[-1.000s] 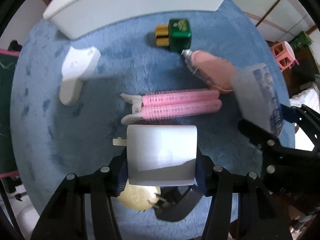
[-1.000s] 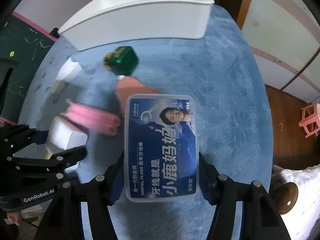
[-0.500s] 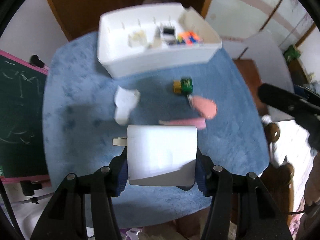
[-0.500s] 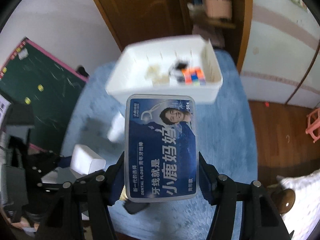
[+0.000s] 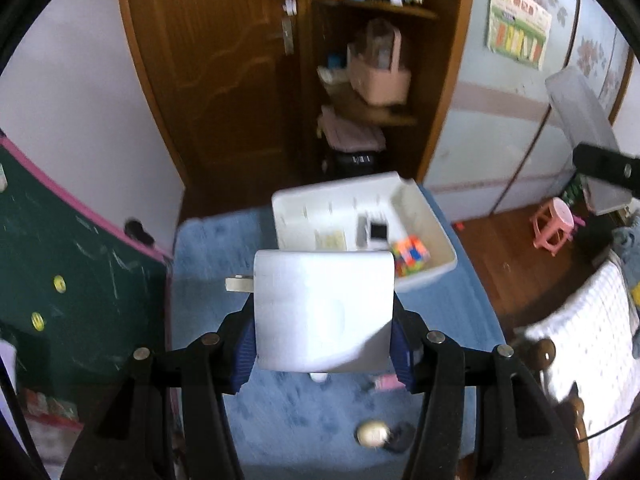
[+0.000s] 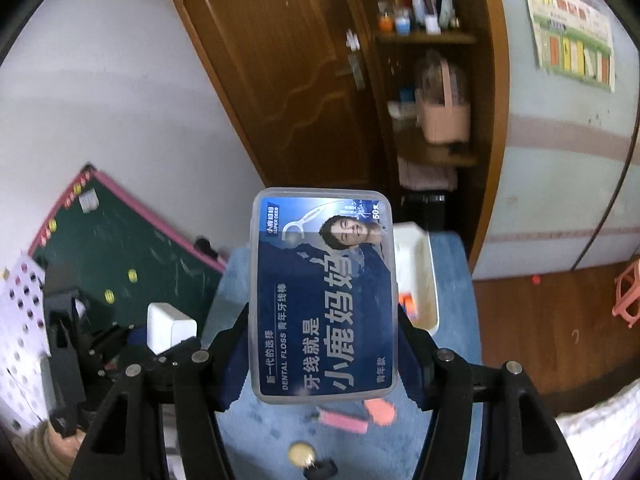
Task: Organize rigid objects
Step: 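Carry the white block and floss box into the white tray and open both tools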
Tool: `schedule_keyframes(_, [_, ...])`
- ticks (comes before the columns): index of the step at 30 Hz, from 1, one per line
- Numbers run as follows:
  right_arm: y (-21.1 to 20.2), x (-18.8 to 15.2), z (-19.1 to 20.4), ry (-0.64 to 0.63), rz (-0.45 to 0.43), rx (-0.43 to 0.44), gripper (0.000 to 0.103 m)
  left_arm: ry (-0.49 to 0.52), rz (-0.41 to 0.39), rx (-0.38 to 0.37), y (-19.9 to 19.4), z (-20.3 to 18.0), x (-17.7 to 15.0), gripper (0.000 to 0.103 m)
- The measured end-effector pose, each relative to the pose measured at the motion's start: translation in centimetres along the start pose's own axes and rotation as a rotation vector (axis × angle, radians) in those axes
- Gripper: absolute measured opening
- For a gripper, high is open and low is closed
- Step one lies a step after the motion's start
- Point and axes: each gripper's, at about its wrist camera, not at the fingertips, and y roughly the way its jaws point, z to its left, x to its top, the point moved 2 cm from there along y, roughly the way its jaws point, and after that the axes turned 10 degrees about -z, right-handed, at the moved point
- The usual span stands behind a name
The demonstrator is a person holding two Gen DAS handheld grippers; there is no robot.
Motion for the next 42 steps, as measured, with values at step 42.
schedule_keyframes(42, [41.2, -7.9, -12.0, -0.045, 0.493, -0.238, 0.064, 0.020, 0.405, 0.125, 33.4, -1.0, -7.3, 0.059])
